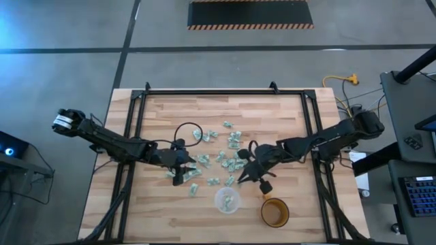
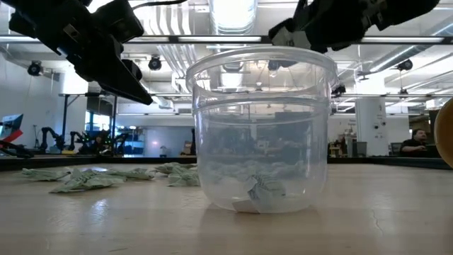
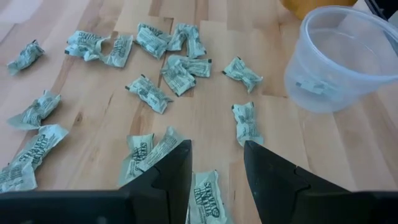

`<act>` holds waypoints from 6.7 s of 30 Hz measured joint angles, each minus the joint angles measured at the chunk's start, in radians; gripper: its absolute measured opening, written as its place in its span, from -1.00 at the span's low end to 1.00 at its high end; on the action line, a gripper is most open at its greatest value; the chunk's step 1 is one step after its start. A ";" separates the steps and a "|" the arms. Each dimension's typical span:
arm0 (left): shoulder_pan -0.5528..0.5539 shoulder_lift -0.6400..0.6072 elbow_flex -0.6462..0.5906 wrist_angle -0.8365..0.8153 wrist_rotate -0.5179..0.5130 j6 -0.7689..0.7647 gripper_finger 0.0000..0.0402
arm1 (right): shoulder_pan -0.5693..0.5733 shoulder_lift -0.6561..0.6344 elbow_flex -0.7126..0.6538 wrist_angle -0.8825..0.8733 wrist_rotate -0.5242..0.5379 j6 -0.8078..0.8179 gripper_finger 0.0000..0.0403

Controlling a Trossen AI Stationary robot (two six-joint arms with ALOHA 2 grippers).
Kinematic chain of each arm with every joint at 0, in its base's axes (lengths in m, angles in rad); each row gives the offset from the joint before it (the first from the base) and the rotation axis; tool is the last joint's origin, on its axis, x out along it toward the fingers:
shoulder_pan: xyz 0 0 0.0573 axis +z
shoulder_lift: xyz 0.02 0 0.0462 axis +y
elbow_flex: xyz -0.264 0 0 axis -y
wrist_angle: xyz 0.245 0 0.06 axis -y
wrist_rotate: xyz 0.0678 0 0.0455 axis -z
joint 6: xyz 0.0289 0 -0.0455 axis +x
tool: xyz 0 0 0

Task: Pick and place Stevia / Truvia into bins
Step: Put the stevia packet into the transparent bin

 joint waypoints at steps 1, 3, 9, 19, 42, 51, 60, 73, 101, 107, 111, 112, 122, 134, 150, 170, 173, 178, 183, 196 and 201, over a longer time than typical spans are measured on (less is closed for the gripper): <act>0.000 0.000 0.000 0.000 0.000 0.000 -0.36 | 0.006 0.008 0.000 0.028 -0.002 -0.006 -0.93; 0.000 0.000 0.000 0.000 0.000 0.000 -0.36 | 0.019 0.024 0.000 0.055 -0.015 -0.018 -0.93; 0.000 0.012 0.000 0.005 0.000 0.000 -0.36 | 0.046 0.082 0.000 0.165 -0.058 -0.036 -0.93; 0.000 0.053 0.000 0.004 0.000 0.000 -0.36 | 0.051 0.154 0.013 0.241 -0.058 0.003 -0.61; 0.001 0.281 0.027 0.019 0.048 -0.049 -0.36 | 0.051 0.090 0.156 -0.317 0.293 -0.047 -0.52; 0.002 0.397 0.057 0.025 0.030 -0.025 -0.36 | 0.050 0.090 0.133 -0.318 0.293 -0.047 -0.59; 0.004 0.359 0.095 0.020 0.031 0.059 -0.81 | 0.049 0.090 0.131 -0.342 0.294 -0.047 -0.63; 0.004 0.345 0.097 -0.033 0.024 0.037 -0.96 | 0.044 0.090 0.130 -0.413 0.369 -0.028 -0.66; 0.004 0.415 0.096 -0.032 0.076 -0.001 -0.35 | 0.044 0.090 0.130 -0.416 0.369 0.012 -0.68; 0.004 0.415 0.101 -0.036 0.075 -0.001 -0.44 | 0.044 0.090 0.130 -0.416 0.368 0.017 -0.69; 0.003 0.412 0.100 -0.035 0.075 -0.001 -0.72 | 0.044 0.090 0.130 -0.417 0.368 0.025 -0.68; 0.003 0.412 0.100 -0.034 0.075 -0.001 -0.80 | 0.044 0.090 0.130 -0.417 0.368 0.028 -0.68; 0.003 0.414 0.136 -0.040 0.053 0.024 -0.98 | 0.044 0.090 0.124 -0.418 0.369 0.035 -0.68; -0.036 0.341 0.265 -0.005 0.043 0.185 -1.00 | 0.044 0.090 0.121 -0.425 0.369 0.036 -0.70; -0.107 0.497 0.291 0.465 0.262 0.371 -1.00 | 0.044 0.090 0.121 -0.424 0.377 -0.018 -0.71; -0.074 0.456 0.406 0.143 0.151 0.511 -0.16 | 0.013 0.090 0.121 -0.438 0.449 -0.045 -0.72; -0.052 0.364 0.391 -0.018 0.036 0.515 -0.12 | -0.029 0.090 0.121 -0.448 0.448 -0.033 -0.72; -0.014 0.246 0.330 -0.093 -0.067 0.457 -0.12 | -0.141 0.090 0.121 -0.453 0.437 -0.037 -0.72; 0.000 0.166 0.268 -0.082 -0.084 0.393 -0.12 | -0.257 0.104 0.115 -0.450 0.315 -0.079 -0.72; 0.014 0.036 0.223 -0.133 -0.250 0.528 -0.12 | -0.459 0.123 0.114 -0.346 0.255 -0.161 -0.50; 0.050 0.014 0.222 -0.213 -0.354 0.555 -0.12 | -0.508 0.123 0.114 -0.194 0.255 -0.046 -0.31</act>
